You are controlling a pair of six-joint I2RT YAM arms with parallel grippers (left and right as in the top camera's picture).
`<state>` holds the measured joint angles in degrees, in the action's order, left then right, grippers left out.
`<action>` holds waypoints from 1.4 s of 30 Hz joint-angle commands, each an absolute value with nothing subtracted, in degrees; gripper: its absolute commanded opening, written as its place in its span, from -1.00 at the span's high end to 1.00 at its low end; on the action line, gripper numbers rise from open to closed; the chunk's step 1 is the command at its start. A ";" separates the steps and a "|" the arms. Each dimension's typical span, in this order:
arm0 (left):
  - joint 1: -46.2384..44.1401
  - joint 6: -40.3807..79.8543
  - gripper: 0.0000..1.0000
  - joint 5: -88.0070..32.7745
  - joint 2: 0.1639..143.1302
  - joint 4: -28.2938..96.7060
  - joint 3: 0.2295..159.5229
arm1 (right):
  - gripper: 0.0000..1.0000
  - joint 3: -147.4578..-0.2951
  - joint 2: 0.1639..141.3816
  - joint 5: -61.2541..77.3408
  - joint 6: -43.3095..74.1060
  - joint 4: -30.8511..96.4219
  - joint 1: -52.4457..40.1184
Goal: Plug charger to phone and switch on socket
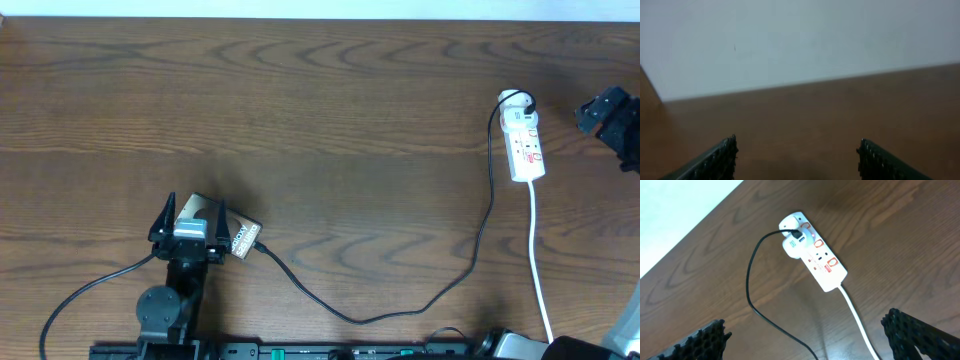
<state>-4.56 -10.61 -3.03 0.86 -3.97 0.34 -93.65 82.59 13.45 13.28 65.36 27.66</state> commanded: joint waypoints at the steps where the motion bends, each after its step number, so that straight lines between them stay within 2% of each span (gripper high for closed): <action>1: -3.53 -11.53 -0.50 -3.92 0.05 0.43 0.23 | -0.98 -93.84 82.13 13.45 13.91 65.39 27.73; 3: -3.49 -11.44 -0.51 -3.70 0.08 4.14 0.23 | -0.99 -93.84 82.13 13.45 13.91 65.41 27.73; 42: -3.49 -10.24 -0.51 -3.60 0.23 3.86 0.23 | -0.99 -93.84 82.13 13.45 13.91 65.39 27.73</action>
